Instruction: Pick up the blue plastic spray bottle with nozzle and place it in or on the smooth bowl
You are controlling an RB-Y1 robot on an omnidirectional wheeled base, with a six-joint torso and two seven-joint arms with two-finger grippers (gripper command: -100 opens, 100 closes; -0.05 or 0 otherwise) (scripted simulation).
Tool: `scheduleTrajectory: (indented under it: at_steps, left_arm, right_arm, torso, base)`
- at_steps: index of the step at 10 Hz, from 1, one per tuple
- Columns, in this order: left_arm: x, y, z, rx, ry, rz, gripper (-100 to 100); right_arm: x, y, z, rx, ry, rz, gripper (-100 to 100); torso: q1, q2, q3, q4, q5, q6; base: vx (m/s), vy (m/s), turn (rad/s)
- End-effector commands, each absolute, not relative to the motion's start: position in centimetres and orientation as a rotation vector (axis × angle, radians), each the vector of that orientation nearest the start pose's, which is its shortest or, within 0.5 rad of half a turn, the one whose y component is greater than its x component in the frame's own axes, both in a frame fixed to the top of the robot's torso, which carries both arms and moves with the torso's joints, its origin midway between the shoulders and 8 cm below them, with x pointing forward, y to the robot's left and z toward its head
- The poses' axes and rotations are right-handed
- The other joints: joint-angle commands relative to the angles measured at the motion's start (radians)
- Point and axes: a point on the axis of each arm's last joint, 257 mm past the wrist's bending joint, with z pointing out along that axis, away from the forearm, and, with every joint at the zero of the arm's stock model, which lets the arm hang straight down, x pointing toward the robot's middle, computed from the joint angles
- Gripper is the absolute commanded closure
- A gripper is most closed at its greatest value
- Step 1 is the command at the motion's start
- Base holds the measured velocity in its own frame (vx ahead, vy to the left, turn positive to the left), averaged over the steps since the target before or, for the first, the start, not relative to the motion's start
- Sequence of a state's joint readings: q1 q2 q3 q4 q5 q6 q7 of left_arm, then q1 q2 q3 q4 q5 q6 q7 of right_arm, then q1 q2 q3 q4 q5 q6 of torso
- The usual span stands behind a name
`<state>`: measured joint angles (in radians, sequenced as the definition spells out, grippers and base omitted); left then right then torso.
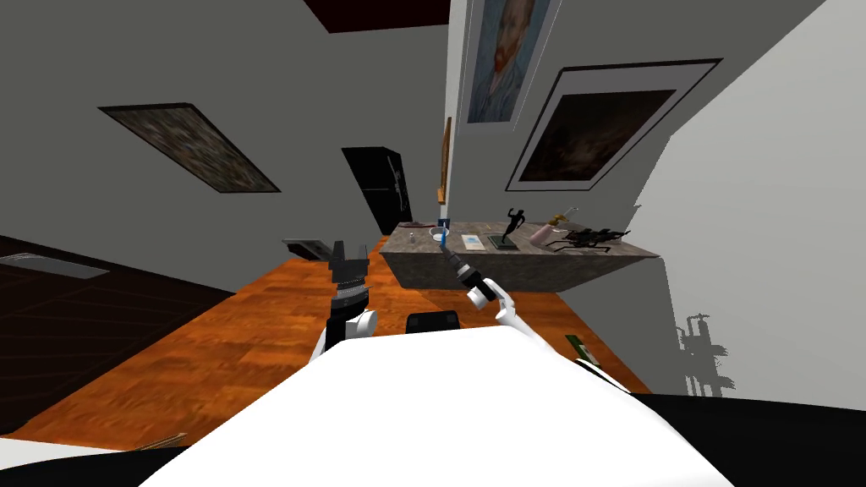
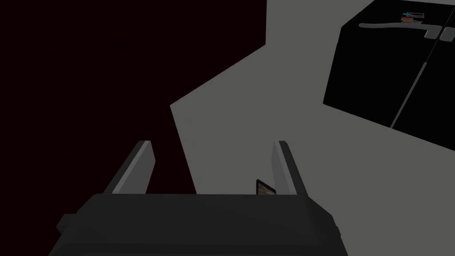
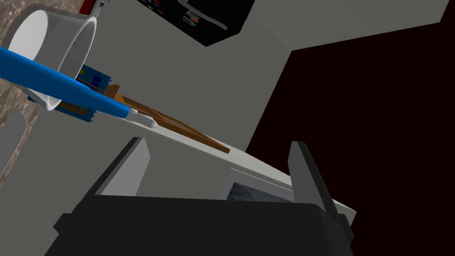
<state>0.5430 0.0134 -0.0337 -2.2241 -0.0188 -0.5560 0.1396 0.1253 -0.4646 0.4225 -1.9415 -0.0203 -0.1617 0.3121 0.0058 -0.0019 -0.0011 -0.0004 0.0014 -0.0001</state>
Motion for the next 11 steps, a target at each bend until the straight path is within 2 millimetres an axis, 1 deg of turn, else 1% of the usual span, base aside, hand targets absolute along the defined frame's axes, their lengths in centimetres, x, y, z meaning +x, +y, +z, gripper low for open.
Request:
scheduleTrajectory:
  at_steps: [1,3,4,6,7,8,9,10,11]
  left_arm:
    - [34.3,27.0,-0.4,-0.729,0.624,-1.431,0]
    - [34.3,27.0,-0.4,-0.729,0.624,-1.431,0]
    - [34.3,27.0,-0.4,-0.729,0.624,-1.431,0]
    - [34.3,27.0,-0.4,-0.729,0.624,-1.431,0]
    - [34.3,27.0,-0.4,-0.729,0.624,-1.431,0]
    - [34.3,27.0,-0.4,-0.729,0.624,-1.431,0]
    - [34.3,27.0,-0.4,-0.729,0.624,-1.431,0]
    - [34.3,27.0,-0.4,-0.729,0.624,-1.431,0]
    - [34.3,27.0,-0.4,-0.729,0.624,-1.431,0]
  right_arm:
    - [45.1,-9.8,-16.7,0.218,1.545,1.112,-100]
    - [46.4,-11.0,-19.7,0.157,1.641,0.998,-100]
    - [46.5,-11.3,-20.2,0.158,1.651,0.987,-100]
    - [48.0,-13.9,-23.1,0.103,1.740,0.851,-100]
    - [48.8,-15.4,-24.1,0.078,1.775,0.784,-100]
    - [49.6,-17.3,-25.3,0.058,1.810,0.709,-100]
    - [50.4,-19.2,-26.0,0.043,1.838,0.641,-100]
    - [50.4,-19.3,-26.0,0.040,1.839,0.637,-100]
    - [51.2,-21.4,-26.6,0.024,1.863,0.567,-100]
  torso:
    - [0.000,0.000,0.000,0.000,0.000,0.000]
    - [0.003,-0.001,-0.001,0.000,0.001,0.000]
    - [0.005,-0.002,-0.001,0.000,0.001,0.000]
    - [0.001,-0.002,-0.001,0.000,0.000,0.000]
    - [0.003,-0.002,-0.001,0.000,0.001,0.000]
    - [0.007,-0.003,-0.002,-0.001,0.001,0.000]
    - [0.007,-0.005,-0.003,-0.001,0.002,0.000]
    - [0.006,-0.005,-0.003,-0.001,0.002,0.000]
    - [0.002,-0.003,-0.002,-0.001,0.001,0.000]
  base:
    - [0.023,0.113,-0.123]
    - [0.032,0.162,-0.097]
    - [0.032,0.124,-0.026]
    - [0.034,0.124,-0.065]
    - [0.045,0.210,-0.071]
    - [0.081,0.208,-0.081]
    - [0.082,0.181,-0.064]
    - [0.035,0.120,-0.017]
    - [0.027,0.103,-0.020]
